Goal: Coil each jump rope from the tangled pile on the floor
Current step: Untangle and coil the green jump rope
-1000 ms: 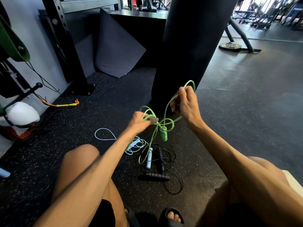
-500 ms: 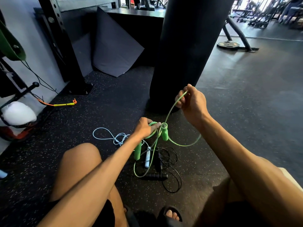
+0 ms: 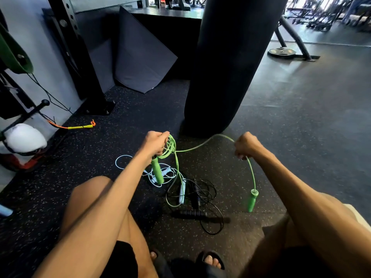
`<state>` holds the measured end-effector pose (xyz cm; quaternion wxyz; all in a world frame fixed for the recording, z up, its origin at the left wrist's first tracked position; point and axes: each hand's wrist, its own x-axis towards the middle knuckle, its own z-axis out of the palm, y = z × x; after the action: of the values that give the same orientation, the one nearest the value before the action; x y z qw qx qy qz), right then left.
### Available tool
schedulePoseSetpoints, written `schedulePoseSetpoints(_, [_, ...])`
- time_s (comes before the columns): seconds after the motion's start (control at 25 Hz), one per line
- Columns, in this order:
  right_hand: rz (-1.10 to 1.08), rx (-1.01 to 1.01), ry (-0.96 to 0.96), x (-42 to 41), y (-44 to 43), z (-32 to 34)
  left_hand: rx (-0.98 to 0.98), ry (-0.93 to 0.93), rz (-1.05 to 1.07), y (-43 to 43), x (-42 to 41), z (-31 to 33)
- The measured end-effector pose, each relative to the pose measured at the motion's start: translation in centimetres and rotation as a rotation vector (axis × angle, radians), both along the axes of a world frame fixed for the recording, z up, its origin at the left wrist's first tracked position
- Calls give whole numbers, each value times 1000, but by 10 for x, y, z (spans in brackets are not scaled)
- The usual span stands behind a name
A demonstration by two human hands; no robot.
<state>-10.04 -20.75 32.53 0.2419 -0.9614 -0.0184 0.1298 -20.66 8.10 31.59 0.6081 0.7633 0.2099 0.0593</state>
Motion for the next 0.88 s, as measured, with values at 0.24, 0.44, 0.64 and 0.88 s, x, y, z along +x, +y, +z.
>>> schedulePoseSetpoints(0.24, [357, -40, -99, -26, 35, -7, -407, -160, -240, -11, -7, 22])
schedulePoseSetpoints(0.44, [578, 114, -86, -58, 74, -33, -593, -210, -385, -16, -13, 38])
schedulePoseSetpoints(0.64, [346, 428, -161, -63, 86, -25, -563, -226, -429, -17, -18, 49])
schedulePoseSetpoints(0.88, [261, 404, -108, -51, 88, -28, -674, -272, -399, -16, -15, 51])
